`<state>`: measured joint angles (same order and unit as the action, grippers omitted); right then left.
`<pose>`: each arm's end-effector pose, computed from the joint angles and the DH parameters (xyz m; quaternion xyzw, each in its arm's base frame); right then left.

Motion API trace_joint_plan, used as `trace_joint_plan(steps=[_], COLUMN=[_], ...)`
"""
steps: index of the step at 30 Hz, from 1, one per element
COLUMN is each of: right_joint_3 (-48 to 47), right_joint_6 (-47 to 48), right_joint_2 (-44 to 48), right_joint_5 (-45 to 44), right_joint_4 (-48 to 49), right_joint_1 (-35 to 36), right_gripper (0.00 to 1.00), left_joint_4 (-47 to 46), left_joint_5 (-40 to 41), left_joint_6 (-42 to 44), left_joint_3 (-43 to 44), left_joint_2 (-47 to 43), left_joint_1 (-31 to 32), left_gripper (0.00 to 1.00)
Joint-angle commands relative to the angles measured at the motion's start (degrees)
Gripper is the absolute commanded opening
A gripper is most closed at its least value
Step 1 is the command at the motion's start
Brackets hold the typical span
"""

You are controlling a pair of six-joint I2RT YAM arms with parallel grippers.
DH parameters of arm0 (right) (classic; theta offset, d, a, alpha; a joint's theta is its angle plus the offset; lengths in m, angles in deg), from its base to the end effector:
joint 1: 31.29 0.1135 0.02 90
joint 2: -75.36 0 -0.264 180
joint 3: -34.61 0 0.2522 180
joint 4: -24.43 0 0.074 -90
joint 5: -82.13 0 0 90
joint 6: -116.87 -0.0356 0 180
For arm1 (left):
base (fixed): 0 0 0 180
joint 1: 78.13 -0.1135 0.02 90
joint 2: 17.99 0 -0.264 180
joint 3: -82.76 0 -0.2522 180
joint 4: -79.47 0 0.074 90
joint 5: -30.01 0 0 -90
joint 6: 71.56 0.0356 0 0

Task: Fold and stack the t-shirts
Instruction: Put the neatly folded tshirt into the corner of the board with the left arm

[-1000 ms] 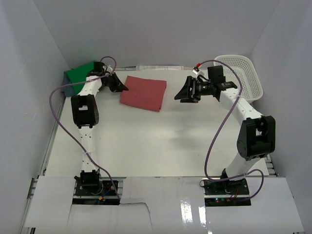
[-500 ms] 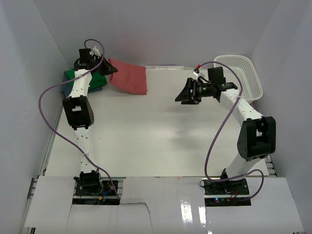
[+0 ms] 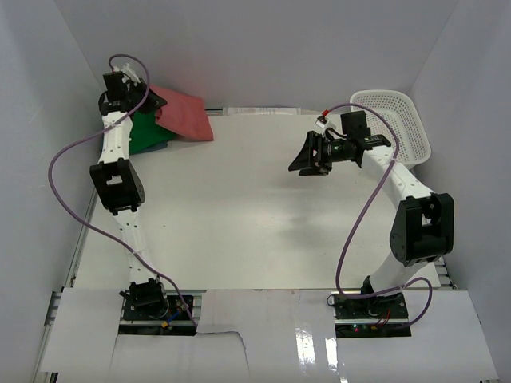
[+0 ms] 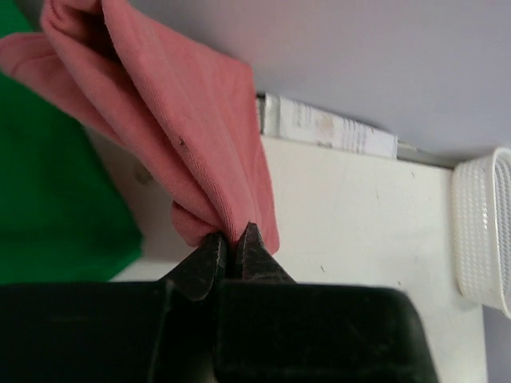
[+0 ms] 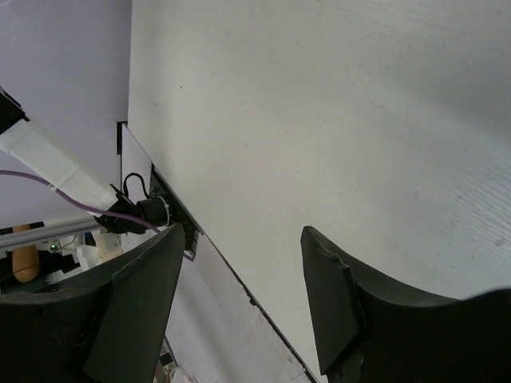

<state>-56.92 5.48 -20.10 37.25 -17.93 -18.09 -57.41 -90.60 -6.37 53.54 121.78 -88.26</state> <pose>0.3498 0.1080 0.2874 -0.0812 0.8651 0.4422 0.2224 0.5522 0.0803 0.2766 -0.1315 0.8435 -0.2887 0.4335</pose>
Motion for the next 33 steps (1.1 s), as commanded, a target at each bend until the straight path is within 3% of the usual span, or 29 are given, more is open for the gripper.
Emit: trace_joint_plan(steps=[1, 9, 14, 17, 25, 29, 33], right_joint_3=[-0.36, 4.47, 5.79, 5.71, 4.65, 4.57, 4.91], right_joint_6=[2.4, 3.46, 3.72, 4.07, 4.07, 4.6, 5.04], right_joint_2=[4.58, 7.13, 7.13, 6.87, 6.34, 6.6, 6.69], right_joint_5=[0.23, 0.05, 0.32, 0.4, 1.72, 1.98, 2.07], right_joint_4=[-3.39, -3.66, -3.48, -3.92, -4.01, -4.53, -4.54], right_joint_1=[-0.09, -0.09, -0.09, -0.09, -0.01, -0.09, -0.09], right_gripper=[0.66, 0.66, 0.67, 0.66, 0.66, 0.66, 0.66], left_joint_4=[-6.5, -12.14, -12.05, -12.23, -7.66, -5.56, -1.43], left_joint_5=[2.66, 2.49, 3.19, 7.92, 16.98, 19.89, 20.5], left_joint_6=[1.88, 0.65, 0.74, 1.96, 1.53, 1.09, 0.82], left_joint_3=[4.76, 2.66, -7.51, -14.89, -24.15, -23.55, -16.97], left_joint_2=[-3.53, -5.73, -9.14, -12.22, -15.66, -14.18, -9.61], left_joint_1=[-3.49, -6.21, -8.41, -8.59, -11.13, -13.5, -14.57], left_gripper=[0.04, 0.07, 0.01, 0.01, 0.02, 0.03, 0.04])
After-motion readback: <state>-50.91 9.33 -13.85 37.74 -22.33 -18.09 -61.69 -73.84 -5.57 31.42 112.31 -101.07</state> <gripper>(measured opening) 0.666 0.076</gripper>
